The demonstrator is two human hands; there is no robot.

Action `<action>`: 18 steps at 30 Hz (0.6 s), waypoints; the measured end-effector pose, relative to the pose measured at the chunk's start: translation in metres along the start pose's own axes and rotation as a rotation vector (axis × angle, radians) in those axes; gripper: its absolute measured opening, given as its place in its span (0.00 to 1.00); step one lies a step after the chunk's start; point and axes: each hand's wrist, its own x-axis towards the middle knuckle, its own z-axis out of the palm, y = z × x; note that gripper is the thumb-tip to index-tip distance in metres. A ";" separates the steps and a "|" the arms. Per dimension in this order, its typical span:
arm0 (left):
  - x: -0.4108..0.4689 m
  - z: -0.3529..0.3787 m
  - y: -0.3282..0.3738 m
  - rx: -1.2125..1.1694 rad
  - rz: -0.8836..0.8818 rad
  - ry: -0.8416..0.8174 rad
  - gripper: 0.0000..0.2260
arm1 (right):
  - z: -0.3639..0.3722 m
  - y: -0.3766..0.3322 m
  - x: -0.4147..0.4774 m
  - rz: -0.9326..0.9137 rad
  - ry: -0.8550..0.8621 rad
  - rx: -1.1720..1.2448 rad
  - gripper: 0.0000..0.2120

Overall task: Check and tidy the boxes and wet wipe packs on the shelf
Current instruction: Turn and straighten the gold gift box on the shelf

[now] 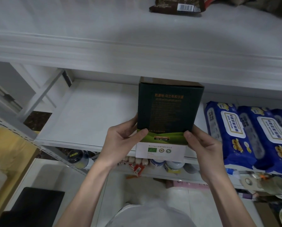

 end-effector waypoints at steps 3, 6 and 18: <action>0.000 -0.001 0.000 -0.003 -0.005 0.008 0.27 | 0.001 0.000 0.000 0.000 -0.002 0.012 0.19; -0.001 0.000 0.000 -0.006 -0.002 0.010 0.28 | 0.003 0.000 0.000 -0.001 -0.006 0.025 0.19; -0.003 0.004 -0.003 0.037 0.030 0.044 0.22 | 0.003 0.002 -0.002 0.002 -0.011 0.045 0.20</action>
